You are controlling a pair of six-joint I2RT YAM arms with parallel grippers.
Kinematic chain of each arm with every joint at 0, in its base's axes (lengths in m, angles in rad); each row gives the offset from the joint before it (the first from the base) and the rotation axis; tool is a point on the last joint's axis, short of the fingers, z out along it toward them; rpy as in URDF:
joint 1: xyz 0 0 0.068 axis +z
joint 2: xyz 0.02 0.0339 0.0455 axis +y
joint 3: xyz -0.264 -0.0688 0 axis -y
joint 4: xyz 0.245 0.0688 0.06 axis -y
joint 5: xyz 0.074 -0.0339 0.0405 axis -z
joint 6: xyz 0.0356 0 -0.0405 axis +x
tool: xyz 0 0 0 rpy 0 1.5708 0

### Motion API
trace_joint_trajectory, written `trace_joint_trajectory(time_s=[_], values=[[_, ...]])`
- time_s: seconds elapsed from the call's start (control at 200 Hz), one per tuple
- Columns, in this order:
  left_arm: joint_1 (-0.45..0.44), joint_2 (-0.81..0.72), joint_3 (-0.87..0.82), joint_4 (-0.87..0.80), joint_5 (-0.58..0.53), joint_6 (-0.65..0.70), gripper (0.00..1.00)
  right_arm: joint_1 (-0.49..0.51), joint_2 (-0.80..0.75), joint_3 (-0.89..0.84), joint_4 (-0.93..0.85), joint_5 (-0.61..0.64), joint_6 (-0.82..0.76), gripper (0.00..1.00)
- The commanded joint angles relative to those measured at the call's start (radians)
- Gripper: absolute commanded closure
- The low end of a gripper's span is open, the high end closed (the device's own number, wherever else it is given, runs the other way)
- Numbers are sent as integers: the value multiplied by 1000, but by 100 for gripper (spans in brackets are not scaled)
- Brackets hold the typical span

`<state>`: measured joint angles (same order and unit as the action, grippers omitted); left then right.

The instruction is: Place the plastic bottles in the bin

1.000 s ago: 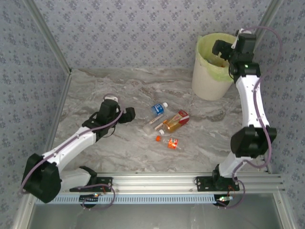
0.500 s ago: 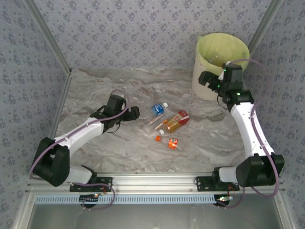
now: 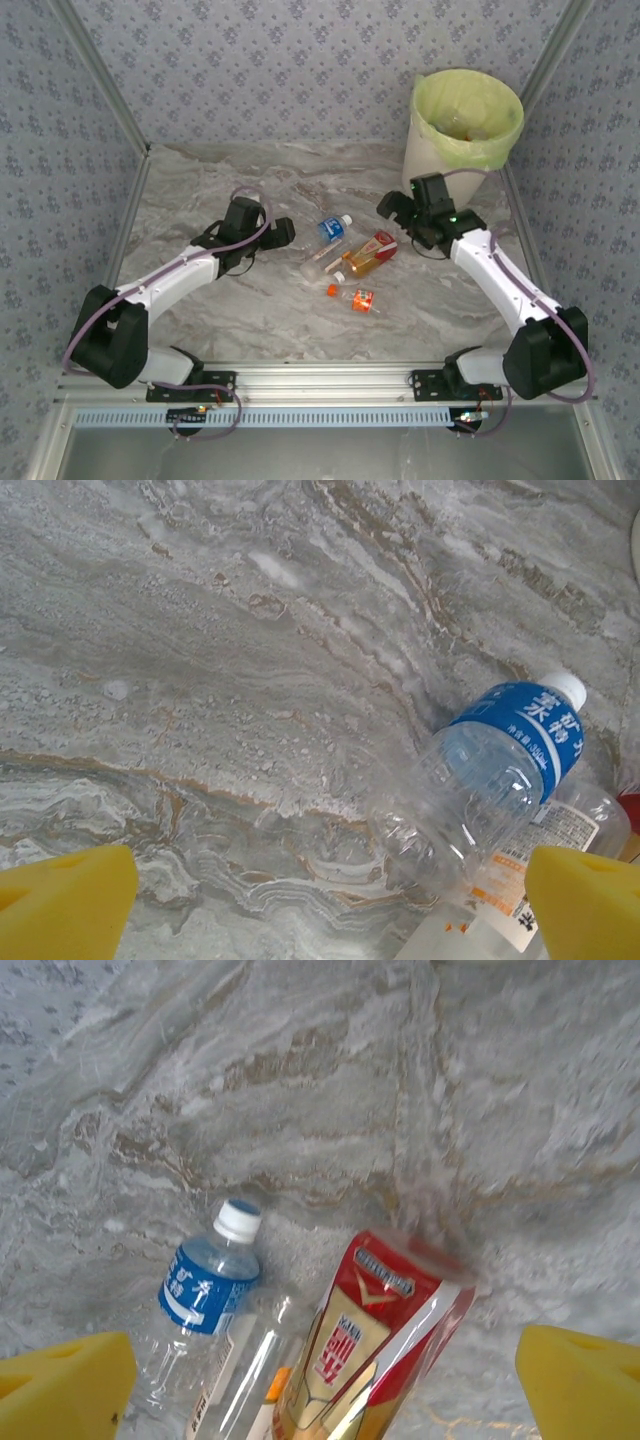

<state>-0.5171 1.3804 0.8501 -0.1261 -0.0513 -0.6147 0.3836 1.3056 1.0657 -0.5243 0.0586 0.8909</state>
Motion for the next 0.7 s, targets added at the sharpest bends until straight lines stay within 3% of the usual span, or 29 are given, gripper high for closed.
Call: trace_joint_trajectory(time_s=[0.0, 0.23, 0.695], values=[[0, -1, -23, 40, -23, -25, 0, 56, -5, -35, -8, 108, 160, 0], [0, -1, -40, 63, -37, -43, 1, 122, 115, -67, -20, 123, 330, 0], [4, 11, -28, 53, -51, -38, 1, 131, 400, 37, 26, 98, 391, 0]])
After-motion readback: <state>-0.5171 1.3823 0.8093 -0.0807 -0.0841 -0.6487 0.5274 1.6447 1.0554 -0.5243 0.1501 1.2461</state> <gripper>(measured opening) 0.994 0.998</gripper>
